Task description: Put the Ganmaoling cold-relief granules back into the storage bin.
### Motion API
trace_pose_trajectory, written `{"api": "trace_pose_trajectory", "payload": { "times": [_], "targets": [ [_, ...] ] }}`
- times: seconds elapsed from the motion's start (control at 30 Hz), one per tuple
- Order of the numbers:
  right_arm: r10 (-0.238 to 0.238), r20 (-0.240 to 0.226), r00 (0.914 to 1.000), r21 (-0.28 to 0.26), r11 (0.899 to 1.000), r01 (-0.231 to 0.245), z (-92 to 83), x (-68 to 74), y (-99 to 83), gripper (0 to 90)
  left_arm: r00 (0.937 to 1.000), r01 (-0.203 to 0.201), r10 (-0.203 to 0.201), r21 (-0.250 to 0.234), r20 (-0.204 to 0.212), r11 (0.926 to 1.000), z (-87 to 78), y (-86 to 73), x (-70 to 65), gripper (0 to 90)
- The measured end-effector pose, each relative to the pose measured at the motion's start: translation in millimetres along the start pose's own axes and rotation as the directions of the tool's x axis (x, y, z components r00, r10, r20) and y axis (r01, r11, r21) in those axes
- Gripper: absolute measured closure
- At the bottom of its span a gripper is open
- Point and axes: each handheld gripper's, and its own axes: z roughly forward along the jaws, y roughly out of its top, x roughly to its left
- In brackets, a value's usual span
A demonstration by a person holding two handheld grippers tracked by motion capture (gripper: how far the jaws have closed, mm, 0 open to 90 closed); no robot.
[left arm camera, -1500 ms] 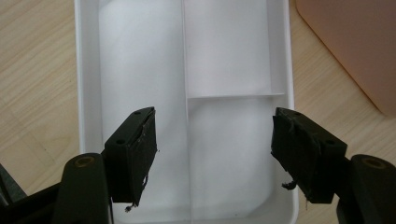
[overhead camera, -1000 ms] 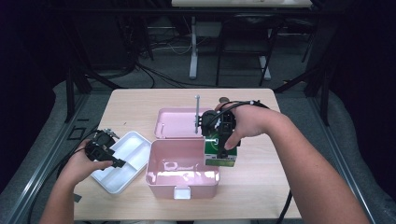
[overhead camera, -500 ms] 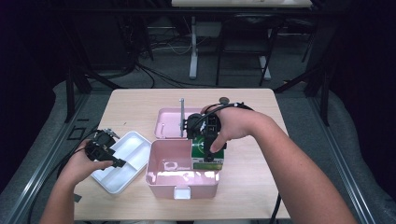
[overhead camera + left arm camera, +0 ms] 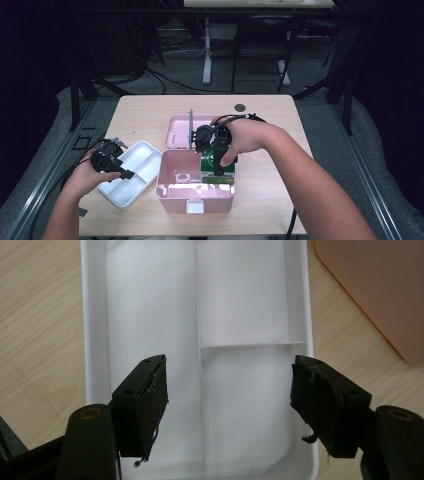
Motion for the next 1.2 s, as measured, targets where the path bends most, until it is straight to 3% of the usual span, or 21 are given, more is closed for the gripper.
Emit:
{"api": "trace_pose_trajectory", "payload": {
  "times": [1.2],
  "targets": [
    [-0.035,-0.019,0.9992,0.018,0.999,0.035,59.6,-3.6,-1.6,15.8,1.0,-0.001,0.001,-0.002,0.0,1.0,-0.1,-0.3,1.1,31.3]
  ]
}}
